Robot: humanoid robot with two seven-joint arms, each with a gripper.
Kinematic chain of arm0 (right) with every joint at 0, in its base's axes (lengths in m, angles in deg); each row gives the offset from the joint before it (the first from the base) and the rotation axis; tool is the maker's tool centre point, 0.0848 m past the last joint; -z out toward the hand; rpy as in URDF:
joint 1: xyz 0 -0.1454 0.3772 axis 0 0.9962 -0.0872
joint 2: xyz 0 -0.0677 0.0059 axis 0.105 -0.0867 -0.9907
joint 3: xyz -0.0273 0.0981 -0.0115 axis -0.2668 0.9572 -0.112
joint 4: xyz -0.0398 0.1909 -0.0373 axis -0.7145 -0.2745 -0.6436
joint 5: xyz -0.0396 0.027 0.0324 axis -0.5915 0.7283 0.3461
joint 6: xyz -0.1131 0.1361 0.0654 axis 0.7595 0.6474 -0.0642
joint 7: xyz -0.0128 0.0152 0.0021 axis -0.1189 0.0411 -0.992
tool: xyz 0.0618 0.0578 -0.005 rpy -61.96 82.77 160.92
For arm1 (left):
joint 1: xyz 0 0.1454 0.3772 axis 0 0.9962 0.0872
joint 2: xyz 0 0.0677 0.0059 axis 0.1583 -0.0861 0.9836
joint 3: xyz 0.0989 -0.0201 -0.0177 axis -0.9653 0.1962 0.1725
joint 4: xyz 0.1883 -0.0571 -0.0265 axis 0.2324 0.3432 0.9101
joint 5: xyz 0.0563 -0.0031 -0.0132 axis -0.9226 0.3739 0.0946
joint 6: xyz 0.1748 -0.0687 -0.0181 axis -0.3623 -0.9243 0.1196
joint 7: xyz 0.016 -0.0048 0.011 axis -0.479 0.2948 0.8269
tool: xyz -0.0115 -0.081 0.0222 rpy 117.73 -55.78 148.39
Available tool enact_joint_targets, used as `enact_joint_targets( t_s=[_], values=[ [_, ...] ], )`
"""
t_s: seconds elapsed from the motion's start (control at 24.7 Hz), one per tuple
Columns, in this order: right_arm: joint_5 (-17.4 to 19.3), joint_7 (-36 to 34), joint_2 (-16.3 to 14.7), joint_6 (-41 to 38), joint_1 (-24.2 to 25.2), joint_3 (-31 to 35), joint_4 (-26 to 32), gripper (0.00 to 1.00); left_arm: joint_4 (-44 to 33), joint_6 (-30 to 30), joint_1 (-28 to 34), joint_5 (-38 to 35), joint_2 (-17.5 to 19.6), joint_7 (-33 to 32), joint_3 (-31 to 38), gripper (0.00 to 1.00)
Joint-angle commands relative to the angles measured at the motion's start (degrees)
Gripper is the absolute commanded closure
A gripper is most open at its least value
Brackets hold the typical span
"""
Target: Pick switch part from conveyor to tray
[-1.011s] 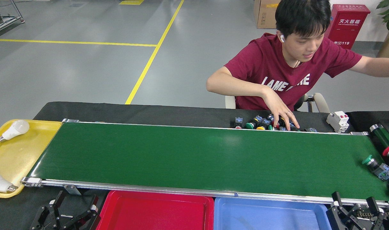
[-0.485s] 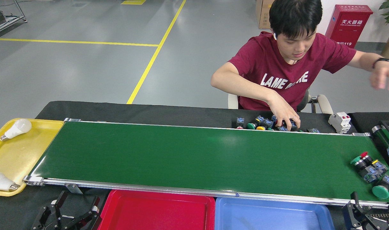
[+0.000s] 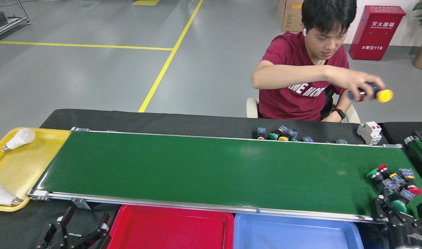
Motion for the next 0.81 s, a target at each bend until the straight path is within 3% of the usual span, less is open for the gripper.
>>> enact_joint_targets(
  t_s=[0.0,0.08,0.16,0.2,0.28,0.32,0.36,0.57,0.77],
  values=[
    [-0.1,0.2,-0.7,0.1,-3.1,-0.6,-2.4,0.02,-0.2,0.1,-0.9,-0.1,0.6,0.5,-1.6,0.0],
    [-0.1,0.1,-0.8,0.1,-5.5,-0.8,-5.1,0.02,0.1,0.1,-1.2,-0.1,0.6,0.4,-1.6,0.0],
    [-0.1,0.1,-0.7,-0.1,-6.8,-0.8,-6.1,0.1,0.1,0.1,-1.5,-0.1,0.6,0.4,-1.6,0.0],
    [0.1,0.4,-0.8,-0.7,-6.7,-0.9,-6.1,0.23,0.1,0.1,-1.6,-0.2,0.6,0.4,-1.6,0.0],
    [0.4,1.2,-2.2,-7.6,-6.2,-1.0,-6.1,0.68,0.0,0.1,-1.6,-0.1,0.6,0.4,-1.6,0.0],
    [0.7,1.3,-3.0,-13.2,-6.1,-0.9,-6.0,0.82,0.1,0.1,-1.6,-0.1,0.6,0.4,-1.6,0.0],
    [0.8,1.4,-2.5,-16.3,-6.1,-0.8,-5.9,0.87,0.0,0.1,-1.4,-0.1,0.5,0.4,-1.6,0.0],
    [0.9,1.7,-2.7,-16.9,-5.3,-0.9,-4.2,0.92,0.1,0.1,-1.4,-0.1,0.6,0.4,-1.4,0.0],
    [3.0,1.8,-2.8,-18.3,-0.9,-0.9,4.5,0.92,0.0,0.0,-1.3,-0.1,0.6,0.4,-1.2,0.0]
  ],
)
